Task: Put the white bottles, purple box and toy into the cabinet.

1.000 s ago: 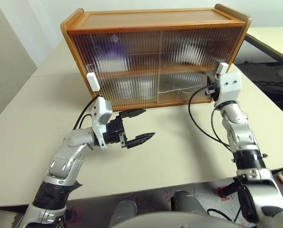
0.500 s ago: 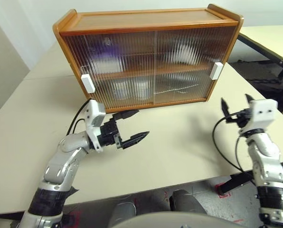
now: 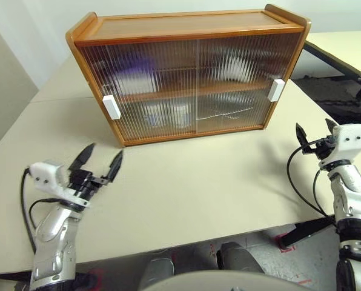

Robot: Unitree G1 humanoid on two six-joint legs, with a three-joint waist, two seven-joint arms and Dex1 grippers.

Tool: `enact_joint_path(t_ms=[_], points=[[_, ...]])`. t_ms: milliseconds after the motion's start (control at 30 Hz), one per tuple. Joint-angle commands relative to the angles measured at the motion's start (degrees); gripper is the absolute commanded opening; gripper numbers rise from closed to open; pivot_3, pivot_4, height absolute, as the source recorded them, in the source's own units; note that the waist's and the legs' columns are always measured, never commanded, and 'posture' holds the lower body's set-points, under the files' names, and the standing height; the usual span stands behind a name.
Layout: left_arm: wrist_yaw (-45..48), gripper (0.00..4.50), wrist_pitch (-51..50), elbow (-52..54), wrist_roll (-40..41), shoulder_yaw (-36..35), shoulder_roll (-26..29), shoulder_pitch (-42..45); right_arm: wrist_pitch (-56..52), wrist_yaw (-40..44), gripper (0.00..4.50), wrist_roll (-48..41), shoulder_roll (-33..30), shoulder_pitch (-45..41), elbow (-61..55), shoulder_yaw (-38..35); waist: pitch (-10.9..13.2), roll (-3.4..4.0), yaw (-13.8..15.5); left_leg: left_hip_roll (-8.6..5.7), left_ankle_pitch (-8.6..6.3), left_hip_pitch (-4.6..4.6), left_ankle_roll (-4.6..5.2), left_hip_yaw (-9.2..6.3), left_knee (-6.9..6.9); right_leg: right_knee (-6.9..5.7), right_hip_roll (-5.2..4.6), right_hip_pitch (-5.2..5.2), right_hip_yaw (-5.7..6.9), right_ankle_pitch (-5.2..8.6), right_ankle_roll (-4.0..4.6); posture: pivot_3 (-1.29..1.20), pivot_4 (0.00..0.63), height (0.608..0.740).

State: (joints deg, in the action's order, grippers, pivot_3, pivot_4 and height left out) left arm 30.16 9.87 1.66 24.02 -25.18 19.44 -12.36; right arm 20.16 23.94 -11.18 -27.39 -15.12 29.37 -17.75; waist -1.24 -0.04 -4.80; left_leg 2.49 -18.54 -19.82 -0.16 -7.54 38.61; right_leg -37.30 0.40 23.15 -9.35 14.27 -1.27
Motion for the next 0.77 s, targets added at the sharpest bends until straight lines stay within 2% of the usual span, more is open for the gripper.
enact_joint_path(t_ms=[33,333,767], points=[[-2.9,4.5,2.43,-4.75,-1.25,-2.68,0.49,1.8,1.16,2.15,4.46,-1.01,-0.67,-1.69,2.62,0.04,0.02,-0.05,0.29,0.0,0.0,0.02,0.0,0.0,0.01,-0.01,0.0,-0.01,0.0,0.0,0.01,-0.09,0.0,0.74],[-6.32,4.5,6.05,-13.07,-1.95,-6.12,2.81,5.75,-0.27,4.15,4.46,-3.14,-0.74,-2.66,4.3,-0.72,0.05,-0.09,0.39,-0.01,0.0,0.04,0.0,0.03,0.1,-0.01,0.0,-0.12,0.0,-0.05,0.08,-0.1,0.0,0.74],[-8.84,4.5,8.51,-17.59,-3.0,-5.29,2.83,8.02,-4.37,4.15,4.46,-3.59,-0.97,0.36,-2.15,-0.55,0.11,-0.19,0.18,-0.05,0.0,0.05,0.0,0.06,0.11,-0.01,0.0,-0.15,0.01,-0.05,0.09,-0.12,0.0,0.74]])
